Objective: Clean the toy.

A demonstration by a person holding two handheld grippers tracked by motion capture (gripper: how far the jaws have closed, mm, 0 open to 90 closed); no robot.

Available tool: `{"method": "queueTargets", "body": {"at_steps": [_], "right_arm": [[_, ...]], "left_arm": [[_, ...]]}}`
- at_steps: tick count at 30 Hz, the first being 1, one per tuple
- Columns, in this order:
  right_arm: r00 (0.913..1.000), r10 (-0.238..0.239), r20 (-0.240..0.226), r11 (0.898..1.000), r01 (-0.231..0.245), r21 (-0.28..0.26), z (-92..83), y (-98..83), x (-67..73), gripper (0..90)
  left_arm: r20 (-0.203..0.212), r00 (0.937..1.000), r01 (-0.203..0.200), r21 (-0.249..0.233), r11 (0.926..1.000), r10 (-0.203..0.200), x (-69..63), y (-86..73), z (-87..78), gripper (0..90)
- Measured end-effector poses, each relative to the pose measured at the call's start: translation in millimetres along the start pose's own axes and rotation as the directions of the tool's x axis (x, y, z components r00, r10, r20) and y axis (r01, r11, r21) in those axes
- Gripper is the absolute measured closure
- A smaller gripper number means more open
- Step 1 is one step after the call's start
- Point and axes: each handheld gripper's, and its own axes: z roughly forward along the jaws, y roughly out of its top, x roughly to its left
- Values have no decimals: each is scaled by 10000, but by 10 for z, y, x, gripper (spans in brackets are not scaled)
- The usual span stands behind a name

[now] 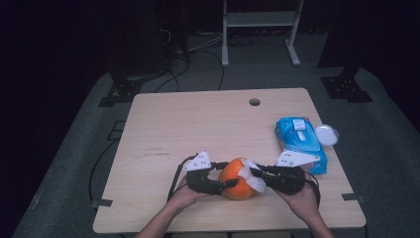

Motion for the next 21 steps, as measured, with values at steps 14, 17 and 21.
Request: {"method": "queueTargets", "body": {"at_steps": [14,17,21], "right_arm": [[9994,293,166,9995,-290,-150,-22,-12,-60,812],[9999,32,159,9991,-25,-426,-49,38,18,821],[9956,-428,-838,9965,365,-754,-51,148,257,822]], "left_arm": [[222,9954,-941,499,9943,931,-81,-41,110,238],[120,9934,-1143,436,9925,1139,-124,4,87,346],[283,9900,-1394,510,9889,1381,-227,97,101,378]]}}
